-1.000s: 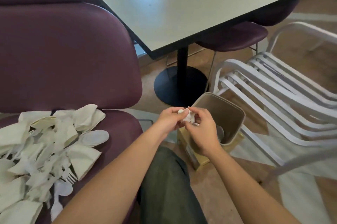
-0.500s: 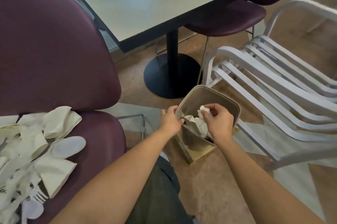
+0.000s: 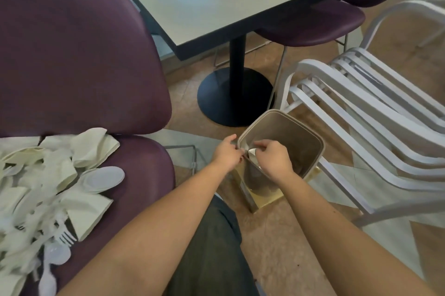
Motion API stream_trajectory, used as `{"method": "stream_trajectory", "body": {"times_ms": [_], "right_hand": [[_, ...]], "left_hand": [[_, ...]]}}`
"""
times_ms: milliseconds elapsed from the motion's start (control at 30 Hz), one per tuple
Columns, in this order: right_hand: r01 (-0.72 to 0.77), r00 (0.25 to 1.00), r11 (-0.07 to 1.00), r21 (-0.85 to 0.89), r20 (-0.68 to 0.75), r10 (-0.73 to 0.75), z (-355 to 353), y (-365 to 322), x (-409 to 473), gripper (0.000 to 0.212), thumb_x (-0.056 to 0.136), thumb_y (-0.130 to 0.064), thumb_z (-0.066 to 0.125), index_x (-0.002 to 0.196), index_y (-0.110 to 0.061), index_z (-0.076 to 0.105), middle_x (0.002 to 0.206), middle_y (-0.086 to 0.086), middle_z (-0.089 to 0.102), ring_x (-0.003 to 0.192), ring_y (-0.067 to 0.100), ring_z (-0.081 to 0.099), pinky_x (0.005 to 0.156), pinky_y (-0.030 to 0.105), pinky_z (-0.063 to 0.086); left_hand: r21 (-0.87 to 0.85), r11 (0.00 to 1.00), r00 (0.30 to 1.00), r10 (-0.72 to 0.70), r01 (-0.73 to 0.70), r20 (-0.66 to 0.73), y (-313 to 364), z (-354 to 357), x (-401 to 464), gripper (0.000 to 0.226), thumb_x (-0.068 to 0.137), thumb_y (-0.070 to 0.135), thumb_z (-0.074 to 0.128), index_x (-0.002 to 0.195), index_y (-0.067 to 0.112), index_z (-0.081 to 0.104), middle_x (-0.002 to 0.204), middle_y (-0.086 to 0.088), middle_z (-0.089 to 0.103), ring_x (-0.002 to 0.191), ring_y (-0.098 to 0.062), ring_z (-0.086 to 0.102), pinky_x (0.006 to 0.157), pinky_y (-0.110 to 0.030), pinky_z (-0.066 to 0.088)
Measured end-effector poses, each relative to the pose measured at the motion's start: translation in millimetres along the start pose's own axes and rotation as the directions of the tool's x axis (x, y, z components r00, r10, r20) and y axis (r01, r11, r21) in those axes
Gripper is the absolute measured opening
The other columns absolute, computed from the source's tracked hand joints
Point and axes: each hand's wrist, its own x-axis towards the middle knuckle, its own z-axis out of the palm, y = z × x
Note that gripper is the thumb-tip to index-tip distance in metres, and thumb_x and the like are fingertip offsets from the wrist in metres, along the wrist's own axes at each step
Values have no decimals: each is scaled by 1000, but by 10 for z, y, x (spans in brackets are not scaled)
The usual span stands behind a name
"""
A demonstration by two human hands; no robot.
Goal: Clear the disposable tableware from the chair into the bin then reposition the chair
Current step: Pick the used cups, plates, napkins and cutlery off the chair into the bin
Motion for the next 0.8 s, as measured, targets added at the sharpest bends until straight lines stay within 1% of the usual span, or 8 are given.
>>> {"method": "stream_trajectory", "body": {"times_ms": [67,133,333,500,533,633,700,800], "right_hand": [[70,998,997,38,-1,-70,43,-192,-100,30,95,-17,53,121,-17,67,122,1,67,113,19,60,97,28,44],[145,989,987,63,4,-146,115,-398,-215,30,95,-16,54,122,-17,66,123,1,66,115,19,59,100,29,43],[289,954,954,86,59,-294,502,-907,-589,26,94,-14,55,116,-18,68,117,-1,68,111,15,60,92,24,43],[310,943,948,65,105,-316,993,-1197,-956,22,89,-14,59,106,-15,72,109,2,72,105,18,64,90,24,45],[333,933,941,54,126,-337,1107,-1266,-1046,21,88,-14,60,105,-15,72,106,1,72,102,18,65,85,21,44],[374,911,927,23,177,-372,1324,-1340,-1179,21,87,-13,61,104,-16,72,106,-1,71,96,15,64,78,15,40],[412,896,911,-17,190,-401,1506,-1409,-1262,20,86,-14,61,102,-20,72,108,-2,70,98,15,64,85,21,46],[477,869,871,-114,207,-449,1717,-1484,-1340,25,86,-12,60,105,-23,71,111,1,64,106,20,57,93,33,48]], "left_hand": [[-16,1000,999,12,-13,-34,35,-132,-100,54,95,12,56,146,20,38,131,-7,58,111,-25,61,98,-38,49],[-40,998,995,53,-57,-82,72,-327,-218,49,96,15,55,143,20,41,129,-6,59,114,-25,59,100,-39,48],[14,974,931,222,-228,-289,-34,-1142,-648,32,90,20,55,120,31,57,107,2,68,98,-20,65,91,-38,52],[-12,968,883,225,-253,-411,-387,-1775,-1064,22,89,17,57,98,37,62,82,10,67,86,-17,66,90,-41,53],[1,964,867,239,-265,-437,-479,-1919,-1169,22,88,17,57,96,38,62,84,11,67,86,-17,67,90,-41,53],[71,960,833,271,-271,-482,-710,-2182,-1376,23,91,14,56,101,34,64,98,8,67,84,-8,62,80,-25,48],[144,961,819,276,-235,-503,-921,-2389,-1489,28,90,11,55,108,30,65,103,7,64,88,-10,61,79,-23,45],[394,911,780,333,-121,-530,-1146,-2627,-1556,35,89,9,57,114,32,65,111,3,60,105,-20,55,92,-24,39]]}}
